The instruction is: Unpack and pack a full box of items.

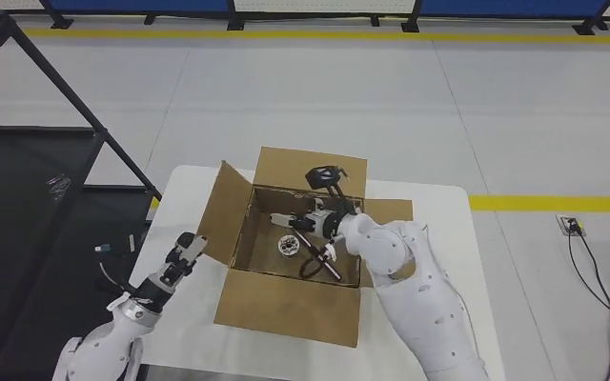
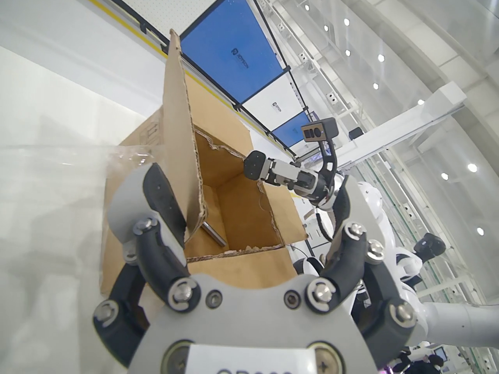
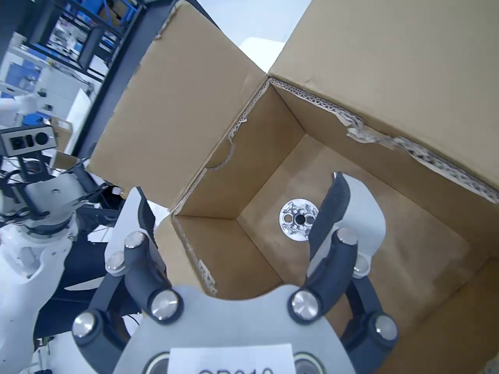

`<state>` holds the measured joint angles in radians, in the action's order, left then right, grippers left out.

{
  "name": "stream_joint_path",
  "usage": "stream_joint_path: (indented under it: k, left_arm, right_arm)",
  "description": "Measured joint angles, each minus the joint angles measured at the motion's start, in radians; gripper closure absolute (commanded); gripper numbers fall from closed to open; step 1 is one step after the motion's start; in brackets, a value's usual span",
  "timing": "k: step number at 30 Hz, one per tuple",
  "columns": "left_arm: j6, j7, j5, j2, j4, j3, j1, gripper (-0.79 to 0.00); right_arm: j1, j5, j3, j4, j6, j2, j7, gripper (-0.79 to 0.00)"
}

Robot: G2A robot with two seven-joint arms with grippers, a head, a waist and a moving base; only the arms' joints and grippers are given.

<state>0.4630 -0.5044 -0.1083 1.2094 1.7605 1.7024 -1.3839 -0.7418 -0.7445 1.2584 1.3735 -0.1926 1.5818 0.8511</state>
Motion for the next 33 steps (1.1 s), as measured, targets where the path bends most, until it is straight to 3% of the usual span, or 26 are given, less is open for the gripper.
stream_joint_path:
  k: [6,14,23,33]
  left_arm:
    - [0.001,-0.047,-0.022,-0.005,0.032,-0.044,0.019,-0.785]
    - [-0.019,-0.13,-0.078,-0.009,0.003,-0.141,0.094,-0.785]
    - [-0.038,-0.155,-0.116,-0.008,-0.068,-0.239,0.167,-0.785]
    - [-0.045,-0.146,-0.126,-0.012,-0.101,-0.275,0.184,-0.785]
  right_arm:
    - [-0.143,0.113,0.192,0.201,-0.032,-0.043,0.105,-0.785]
    - [-0.25,0.279,0.43,0.298,-0.035,-0.09,0.205,-0.785]
    - [-0.272,0.395,0.59,0.171,-0.038,-0.135,0.249,-0.785]
    - [-0.213,0.451,0.567,0.043,-0.064,-0.169,0.323,-0.785]
